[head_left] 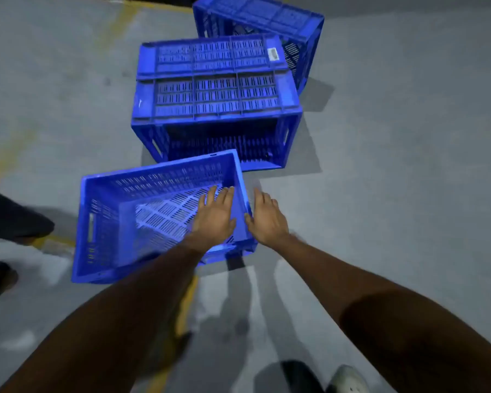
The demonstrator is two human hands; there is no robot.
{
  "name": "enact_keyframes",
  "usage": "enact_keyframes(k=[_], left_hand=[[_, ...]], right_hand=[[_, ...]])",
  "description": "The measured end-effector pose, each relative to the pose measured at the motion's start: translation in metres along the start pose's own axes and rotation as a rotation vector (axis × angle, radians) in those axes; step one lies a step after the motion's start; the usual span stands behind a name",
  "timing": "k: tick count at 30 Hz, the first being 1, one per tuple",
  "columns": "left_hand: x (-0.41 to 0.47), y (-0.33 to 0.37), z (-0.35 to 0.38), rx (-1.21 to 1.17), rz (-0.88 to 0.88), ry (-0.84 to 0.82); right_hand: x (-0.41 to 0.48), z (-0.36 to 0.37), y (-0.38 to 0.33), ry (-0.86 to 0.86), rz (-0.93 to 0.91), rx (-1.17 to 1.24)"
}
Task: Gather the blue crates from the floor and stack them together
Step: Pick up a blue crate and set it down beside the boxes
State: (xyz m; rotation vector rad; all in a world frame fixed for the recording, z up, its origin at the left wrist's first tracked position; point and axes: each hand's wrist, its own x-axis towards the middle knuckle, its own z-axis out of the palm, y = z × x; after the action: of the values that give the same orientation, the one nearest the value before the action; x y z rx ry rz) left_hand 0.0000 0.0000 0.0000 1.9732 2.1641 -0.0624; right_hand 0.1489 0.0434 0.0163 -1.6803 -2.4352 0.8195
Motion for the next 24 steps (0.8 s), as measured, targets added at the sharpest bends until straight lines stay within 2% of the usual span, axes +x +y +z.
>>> enact_keyframes(k=[4, 7, 9, 12, 15, 19, 24], left_hand=[[0.013, -0.014, 0.055, -0.014, -0.028, -0.004], [0.011, -0.02, 0.087, -0.08, -0.036, 0.029], [0.012, -0.021, 0.096, -0.142, -0.054, 0.078], [0.009, -0.017, 0.086, -0.223, -0.035, 0.096], [-0.009, -0.007, 0.06, -0.253, 0.077, 0.024], [-0.034, 0.023, -0.001, -0.273, 0.124, -0.14], [-0.068, 0.079, -0.093, -0.126, 0.299, -0.352]], right_hand=[[0.019, 0.069, 0.013, -0.049, 0.054, -0.027], [0.03, 0.104, 0.021, 0.001, 0.172, 0.099], [0.038, 0.109, 0.021, 0.105, 0.281, 0.166], [0.04, 0.098, 0.021, 0.138, 0.333, 0.176], [0.023, 0.063, 0.016, 0.151, 0.377, 0.207], [-0.022, -0.02, 0.012, 0.158, 0.47, 0.183], [-0.103, -0.146, 0.012, 0.172, 0.651, 0.18]])
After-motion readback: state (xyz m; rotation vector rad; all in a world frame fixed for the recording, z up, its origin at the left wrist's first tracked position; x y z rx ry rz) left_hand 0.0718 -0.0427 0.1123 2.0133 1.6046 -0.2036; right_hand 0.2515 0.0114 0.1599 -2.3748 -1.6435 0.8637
